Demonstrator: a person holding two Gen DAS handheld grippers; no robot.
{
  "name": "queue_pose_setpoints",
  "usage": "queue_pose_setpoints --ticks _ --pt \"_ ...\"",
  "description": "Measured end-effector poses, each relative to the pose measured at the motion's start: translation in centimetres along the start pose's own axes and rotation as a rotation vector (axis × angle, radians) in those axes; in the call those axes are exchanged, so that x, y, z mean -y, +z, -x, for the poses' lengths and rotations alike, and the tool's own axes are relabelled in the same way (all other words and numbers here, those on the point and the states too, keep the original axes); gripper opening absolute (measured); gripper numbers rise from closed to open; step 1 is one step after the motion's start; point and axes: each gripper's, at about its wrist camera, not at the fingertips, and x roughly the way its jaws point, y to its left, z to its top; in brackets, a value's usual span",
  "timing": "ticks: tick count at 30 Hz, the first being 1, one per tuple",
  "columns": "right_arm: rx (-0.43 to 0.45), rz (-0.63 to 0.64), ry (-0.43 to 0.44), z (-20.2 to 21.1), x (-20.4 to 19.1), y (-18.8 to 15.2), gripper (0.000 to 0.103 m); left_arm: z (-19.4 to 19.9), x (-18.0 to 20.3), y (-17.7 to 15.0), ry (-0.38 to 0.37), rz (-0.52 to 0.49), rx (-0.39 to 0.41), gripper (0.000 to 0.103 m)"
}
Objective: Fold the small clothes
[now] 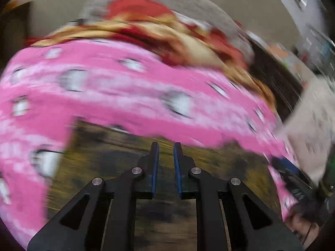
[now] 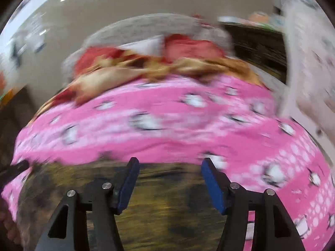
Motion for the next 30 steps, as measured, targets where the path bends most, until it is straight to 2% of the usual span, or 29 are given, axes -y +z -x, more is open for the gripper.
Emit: queue_pose_setpoints --ticks 2,4,5,6,7,10,12,15,18,20,24,26,27,28,29,30 --pt "-0.059 0.036 0.036 -1.4 -2.8 -0.1 0.06 -2.6 2.5 -0.9 0.035 -0.073 -0.066 0.012" --pt "-0.095 0.043 -0.006 -3.1 -3.8 -0.9 0.06 -5.6 2.8 -2.1 0.085 -0.082 -0.157 0.014" --pt "-0.138 0.046 -0.018 -4.6 -3.9 -1.5 0.062 -5.5 2.7 -2.6 0.069 -0.096 -0.093 0.015" --pt "-0.177 0.046 -0.025 -6.1 -3.7 -2.5 0.065 -5.5 2.3 -2.8 0.049 -0.08 -0.078 0.015" --pt "-0.122 0.027 0.003 -6.1 -3.2 -3.1 0.068 -5.4 2.0 -2.8 0.029 -0.058 -0.064 0.015" --pt "-0.118 0.05 -0.018 -6.2 -3.7 -2.9 0.072 -5.2 1.3 -2.8 -0.014 -0.021 -0.052 0.014" --pt "-0.115 0.066 -0.031 -6.2 -3.9 -2.8 0.075 -5.1 1.5 -2.8 -0.005 -0.031 -0.049 0.015" --pt "-0.118 0.052 0.001 -6.3 -3.5 -2.8 0.081 -5.3 2.6 -2.7 0.03 -0.062 -0.043 0.015" --pt "-0.135 0.066 0.035 -6.5 -3.9 -2.9 0.097 -5.9 2.8 -2.6 0.052 -0.073 -0.045 0.015" --pt "-0.14 0.058 0.042 -6.3 -4.1 -3.3 0.099 -6.3 2.4 -2.4 0.035 -0.061 -0.056 0.015" --pt "-0.192 0.092 0.052 -5.0 -4.1 -2.6 0.095 -3.0 1.3 -3.2 0.02 0.005 -0.094 0.015" --pt "-0.128 0.095 0.007 -1.8 -3.2 -2.6 0.093 0.0 0.7 -4.5 0.047 -0.004 -0.073 0.015" --pt "-0.098 0.115 -0.005 -0.3 -3.0 -3.0 0.093 1.6 0.1 -5.4 0.087 -0.006 -0.051 0.018" --pt "-0.085 0.156 0.006 1.0 -3.0 -3.8 0.093 2.5 -0.7 -6.4 0.11 0.004 -0.04 0.026" --pt "-0.099 0.179 0.021 1.2 -3.1 -4.5 0.094 2.9 -1.6 -7.2 0.143 0.022 -0.038 0.053" --pt "-0.145 0.21 0.043 0.7 -3.4 -5.5 0.094 2.7 -2.6 -7.8 0.157 0.041 -0.048 0.058"
